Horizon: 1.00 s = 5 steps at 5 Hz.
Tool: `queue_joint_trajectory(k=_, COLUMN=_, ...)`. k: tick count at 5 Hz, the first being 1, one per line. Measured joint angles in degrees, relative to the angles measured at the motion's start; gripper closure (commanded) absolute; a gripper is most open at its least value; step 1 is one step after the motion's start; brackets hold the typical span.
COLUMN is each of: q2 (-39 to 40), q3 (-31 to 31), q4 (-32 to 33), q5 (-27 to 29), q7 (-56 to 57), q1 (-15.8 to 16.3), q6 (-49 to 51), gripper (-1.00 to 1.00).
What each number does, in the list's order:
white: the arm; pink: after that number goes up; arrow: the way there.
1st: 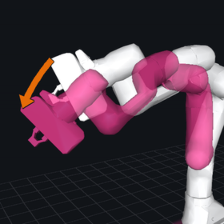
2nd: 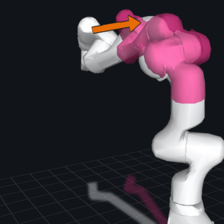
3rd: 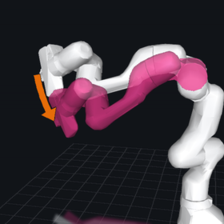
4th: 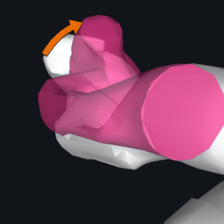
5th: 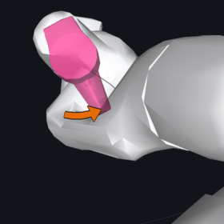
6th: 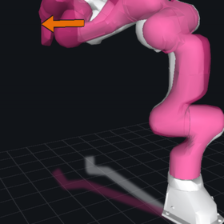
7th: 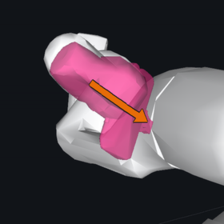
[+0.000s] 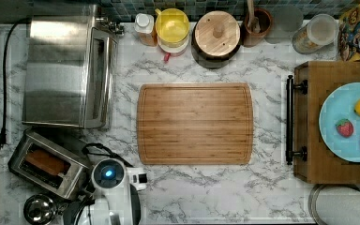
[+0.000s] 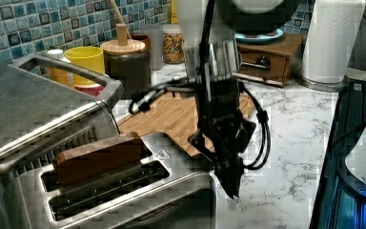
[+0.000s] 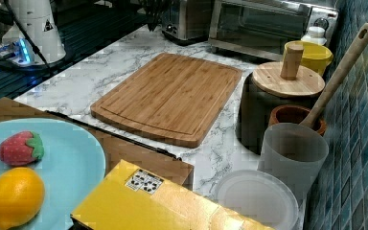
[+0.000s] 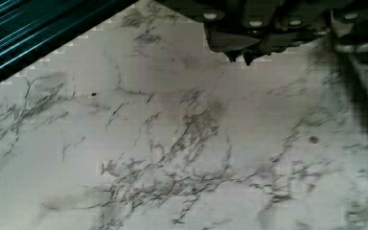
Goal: Turn on the toaster.
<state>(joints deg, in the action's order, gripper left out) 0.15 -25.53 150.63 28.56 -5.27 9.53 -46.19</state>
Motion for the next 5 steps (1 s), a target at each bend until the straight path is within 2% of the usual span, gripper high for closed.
queue_joint_trajectory(k=1, q2=4.34, q3=1.43, q4=1.23, q5=0.11, q7=2.87, q1=-1.14, q6=-0.20, gripper=1.00)
queue_joint_trajectory(k=3, q2=4.01, q3=1.86, q4=3.80, q5=0.03, q7=2.86, q1=-1.26, q6=-0.20, gripper=1.00)
queue_joint_trajectory(k=5, q2=3.07, q3=2.06, q4=3.47, q5=0.06, q7=2.86, q1=-0.08, q6=-0.64, gripper=1.00)
